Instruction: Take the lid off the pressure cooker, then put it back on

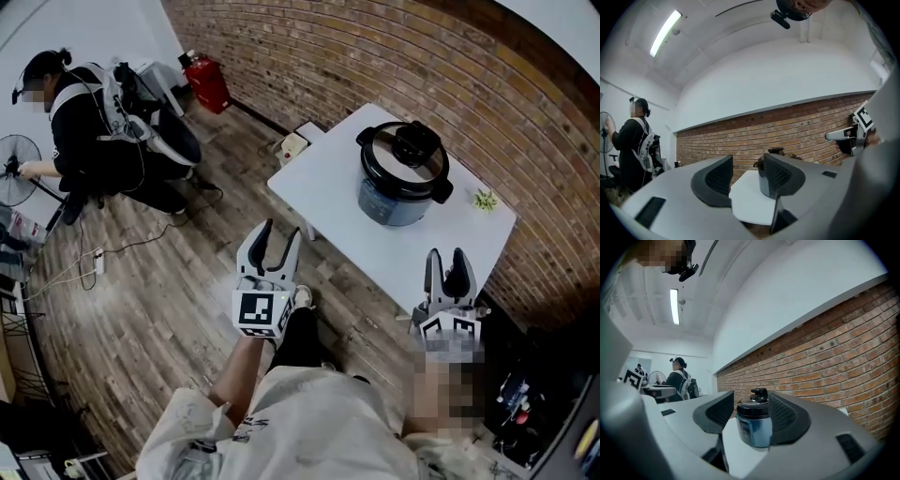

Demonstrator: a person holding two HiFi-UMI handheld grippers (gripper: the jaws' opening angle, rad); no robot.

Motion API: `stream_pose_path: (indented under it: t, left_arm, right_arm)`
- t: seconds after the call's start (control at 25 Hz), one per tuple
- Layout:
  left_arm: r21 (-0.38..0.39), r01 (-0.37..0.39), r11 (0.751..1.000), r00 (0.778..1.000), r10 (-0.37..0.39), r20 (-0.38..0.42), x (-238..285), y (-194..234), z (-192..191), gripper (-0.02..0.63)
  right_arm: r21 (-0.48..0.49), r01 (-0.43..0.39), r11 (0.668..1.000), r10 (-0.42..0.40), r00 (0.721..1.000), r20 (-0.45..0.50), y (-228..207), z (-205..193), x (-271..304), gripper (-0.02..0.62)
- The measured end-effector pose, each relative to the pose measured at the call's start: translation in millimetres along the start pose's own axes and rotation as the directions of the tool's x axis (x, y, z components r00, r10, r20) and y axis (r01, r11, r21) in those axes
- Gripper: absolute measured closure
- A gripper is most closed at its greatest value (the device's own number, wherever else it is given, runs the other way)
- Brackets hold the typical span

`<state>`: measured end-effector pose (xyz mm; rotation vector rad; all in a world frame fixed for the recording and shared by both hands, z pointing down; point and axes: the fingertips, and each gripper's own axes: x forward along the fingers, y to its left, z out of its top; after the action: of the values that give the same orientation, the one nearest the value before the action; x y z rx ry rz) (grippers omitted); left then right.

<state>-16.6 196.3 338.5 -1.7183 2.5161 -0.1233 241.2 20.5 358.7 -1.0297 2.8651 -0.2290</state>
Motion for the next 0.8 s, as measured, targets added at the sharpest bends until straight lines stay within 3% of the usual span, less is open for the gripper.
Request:
stream_pose_path:
  t: [0.36, 0.8]
  left_arm:
    - [-0.043, 0.167, 0.985, 0.986, -0.166, 0.025, 152.4, 24.6, -16.8, 0.385]
    - [-0.061, 0.359, 0.931, 0.932, -0.354, 0.080, 315.9, 46.5, -9.4, 0.385]
  right_arm:
    - [-0.026, 0.158, 0.987, -0.158, 0.987, 0.025, -26.5, 9.6, 95.9, 0.371]
    - [-0.084, 0.330, 0.940, -0.324, 0.943, 0.071, -52.3, 37.3, 196.1, 0.371]
